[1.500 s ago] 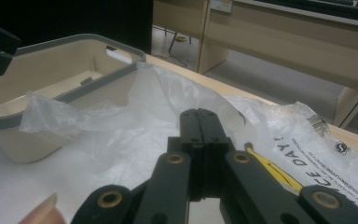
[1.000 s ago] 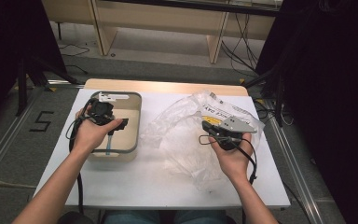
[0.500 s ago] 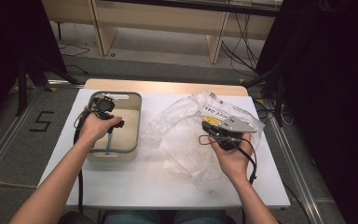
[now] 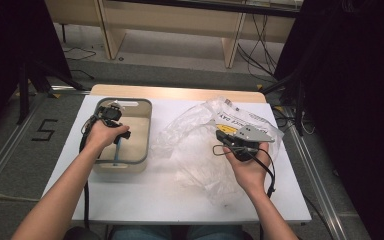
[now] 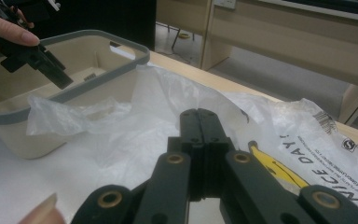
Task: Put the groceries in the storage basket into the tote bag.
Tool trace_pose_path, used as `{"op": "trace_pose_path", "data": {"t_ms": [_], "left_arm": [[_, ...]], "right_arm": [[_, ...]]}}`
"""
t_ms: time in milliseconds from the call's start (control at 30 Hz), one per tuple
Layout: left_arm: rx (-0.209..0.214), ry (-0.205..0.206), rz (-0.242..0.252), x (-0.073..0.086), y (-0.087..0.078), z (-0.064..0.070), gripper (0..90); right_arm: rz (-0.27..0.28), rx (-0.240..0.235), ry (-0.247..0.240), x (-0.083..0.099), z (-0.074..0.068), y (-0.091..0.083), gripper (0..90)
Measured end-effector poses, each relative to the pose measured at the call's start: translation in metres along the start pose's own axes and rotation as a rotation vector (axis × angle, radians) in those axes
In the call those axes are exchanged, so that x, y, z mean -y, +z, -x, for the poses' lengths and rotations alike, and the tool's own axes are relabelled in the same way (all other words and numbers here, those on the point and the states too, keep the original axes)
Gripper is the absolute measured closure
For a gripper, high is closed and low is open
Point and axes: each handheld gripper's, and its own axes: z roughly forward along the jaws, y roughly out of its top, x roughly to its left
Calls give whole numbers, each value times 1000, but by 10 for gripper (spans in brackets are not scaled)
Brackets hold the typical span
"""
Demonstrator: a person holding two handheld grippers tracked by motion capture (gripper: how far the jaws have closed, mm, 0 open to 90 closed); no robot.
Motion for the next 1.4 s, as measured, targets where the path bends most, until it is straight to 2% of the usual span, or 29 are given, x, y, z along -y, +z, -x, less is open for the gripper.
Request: {"op": "trace_pose_path", "data": {"t_ms": [300, 567, 1133, 1400], "left_arm": [[0, -32, -57, 0, 10, -5, 409], [2, -41, -112, 0, 16, -6, 444], [-11, -51, -158, 0, 24, -8, 525], [-13, -38, -178, -1, 28, -7, 568]], "right_arm": [[-2, -1, 1, 0, 0, 0, 900], [-2, -2, -1, 0, -1, 1, 900], [-2, -4, -3, 1, -1, 1, 900], [-5, -5, -3, 1, -1, 1, 900]]}}
